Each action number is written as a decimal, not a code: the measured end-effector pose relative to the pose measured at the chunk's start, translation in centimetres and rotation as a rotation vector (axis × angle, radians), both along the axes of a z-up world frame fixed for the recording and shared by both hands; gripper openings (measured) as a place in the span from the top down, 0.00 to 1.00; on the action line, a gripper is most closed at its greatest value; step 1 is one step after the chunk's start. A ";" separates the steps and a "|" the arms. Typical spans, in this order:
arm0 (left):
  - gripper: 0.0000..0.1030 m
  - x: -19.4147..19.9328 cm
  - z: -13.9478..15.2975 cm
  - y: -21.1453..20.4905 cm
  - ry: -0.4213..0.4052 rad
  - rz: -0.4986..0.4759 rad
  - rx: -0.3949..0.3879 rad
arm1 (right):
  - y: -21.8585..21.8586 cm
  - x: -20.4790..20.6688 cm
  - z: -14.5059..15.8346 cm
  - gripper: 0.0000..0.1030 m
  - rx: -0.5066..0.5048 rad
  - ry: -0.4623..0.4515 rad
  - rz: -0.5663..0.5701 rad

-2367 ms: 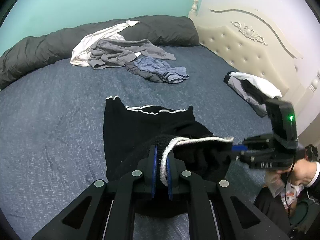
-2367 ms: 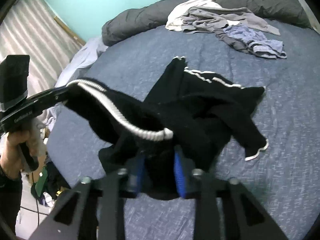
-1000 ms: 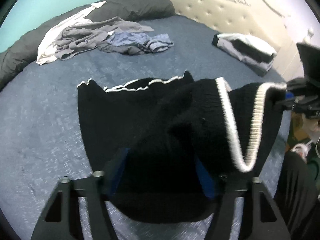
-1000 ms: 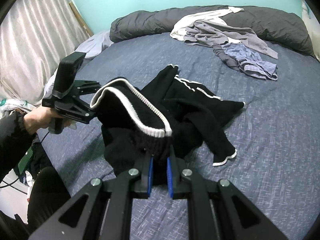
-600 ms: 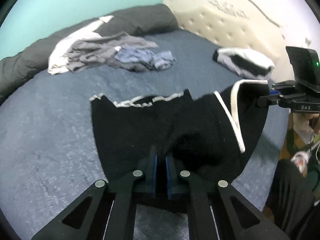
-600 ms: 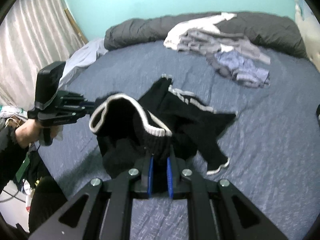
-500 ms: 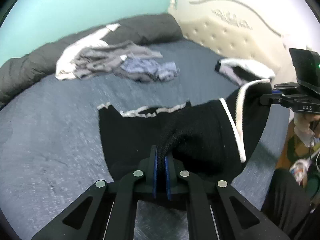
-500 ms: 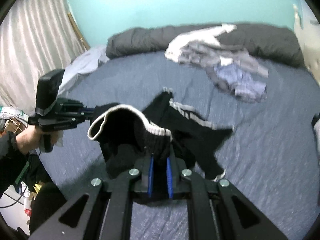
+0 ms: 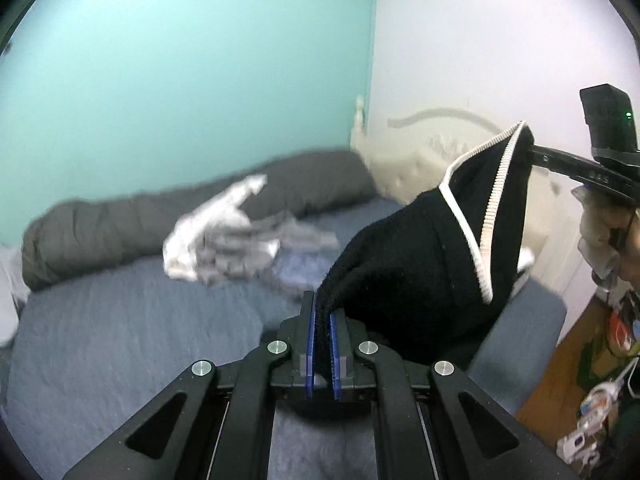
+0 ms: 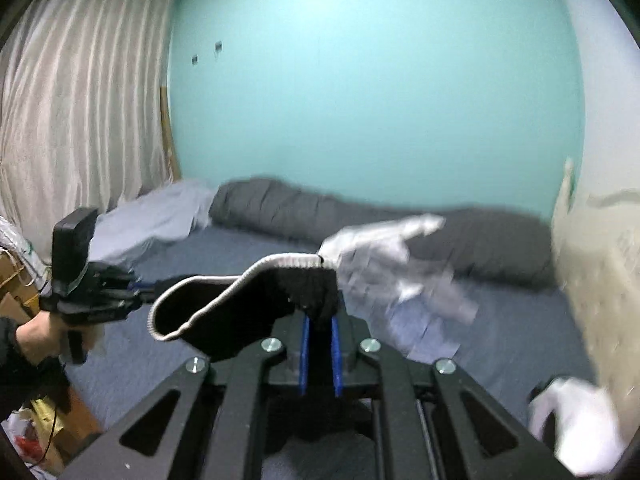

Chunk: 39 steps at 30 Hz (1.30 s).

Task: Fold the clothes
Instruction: 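Lift the black hoodie up off the bed with both tools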

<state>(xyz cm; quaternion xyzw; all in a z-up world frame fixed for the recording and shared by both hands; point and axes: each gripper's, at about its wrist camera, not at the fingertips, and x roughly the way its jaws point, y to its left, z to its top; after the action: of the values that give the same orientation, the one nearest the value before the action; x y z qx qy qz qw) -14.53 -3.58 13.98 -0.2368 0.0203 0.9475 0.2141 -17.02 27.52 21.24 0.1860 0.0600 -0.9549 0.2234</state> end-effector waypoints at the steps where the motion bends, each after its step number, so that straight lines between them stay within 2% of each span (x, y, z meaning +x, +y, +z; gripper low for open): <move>1: 0.94 0.5 1.7 0.0 0.020 0.002 0.010 | 0.2 0.3 2.0 0.92 0.006 0.029 -0.009; 3: 0.94 1.7 5.2 0.1 0.064 0.007 0.018 | 0.5 0.8 5.8 0.92 0.008 0.076 -0.028; 7: 0.94 3.6 10.5 0.3 0.124 0.024 0.003 | 0.6 1.3 10.8 0.93 0.013 0.132 -0.050; 10: 0.94 4.1 10.0 0.1 0.101 0.027 -0.005 | 0.5 1.4 11.3 0.93 0.007 0.143 -0.049; 12: 0.95 4.4 9.7 -0.1 0.084 0.030 -0.011 | 0.5 0.7 10.1 0.93 0.002 0.109 -0.046; 14: 0.94 4.1 7.3 -0.3 0.032 0.031 -0.034 | 0.4 0.0 7.7 0.93 0.012 0.061 -0.040; 17: 0.94 3.6 2.7 -0.4 -0.042 0.030 -0.056 | 0.1 -1.5 2.7 0.93 0.033 -0.029 -0.028; 22: 0.94 2.3 -5.3 -1.0 -0.164 0.038 -0.037 | 0.2 -4.1 -6.1 0.93 0.028 -0.186 0.001; 25: 0.94 2.0 -8.8 -1.0 -0.211 0.040 -0.045 | -0.6 -5.8 -11.2 0.93 0.058 -0.277 0.008; 28: 0.94 1.1 -11.9 -1.7 -0.248 0.057 -0.016 | -1.6 -6.8 -14.5 0.93 0.059 -0.327 0.018; 33: 0.94 0.8 -13.1 -3.0 -0.247 0.090 0.015 | -1.7 -6.9 -16.8 0.93 0.047 -0.334 0.038; 36: 0.95 1.4 -11.7 -3.2 -0.201 0.116 0.010 | -1.9 -6.8 -15.8 0.93 0.035 -0.303 0.041; 39: 0.95 2.0 -9.3 -3.1 -0.144 0.132 0.008 | -1.6 -6.1 -13.6 0.93 0.017 -0.261 0.041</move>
<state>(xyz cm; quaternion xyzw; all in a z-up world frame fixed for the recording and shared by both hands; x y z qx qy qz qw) -12.57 -6.68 4.69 -0.3044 -0.0148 0.9401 0.1529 -23.12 25.90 7.67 0.3094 0.0423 -0.9172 0.2473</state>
